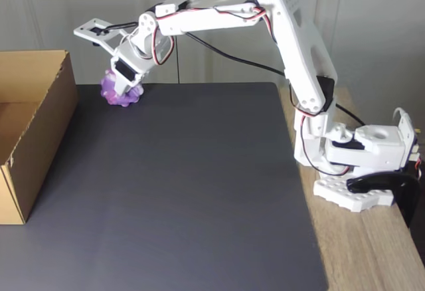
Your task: Grasp a ball and put it in the box.
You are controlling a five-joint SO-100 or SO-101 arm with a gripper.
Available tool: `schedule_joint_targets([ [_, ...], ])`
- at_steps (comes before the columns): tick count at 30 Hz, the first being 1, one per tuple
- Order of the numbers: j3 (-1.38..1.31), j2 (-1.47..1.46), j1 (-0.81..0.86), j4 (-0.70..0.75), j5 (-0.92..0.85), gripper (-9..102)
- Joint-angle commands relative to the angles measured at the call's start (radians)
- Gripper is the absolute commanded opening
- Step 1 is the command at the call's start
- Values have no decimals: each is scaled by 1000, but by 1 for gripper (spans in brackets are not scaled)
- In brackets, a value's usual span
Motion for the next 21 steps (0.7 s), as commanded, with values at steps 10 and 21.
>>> schedule_joint_targets([
  [10,-23,14,-23,-8,8,0],
  [21,-14,121,-64,32,2,0],
])
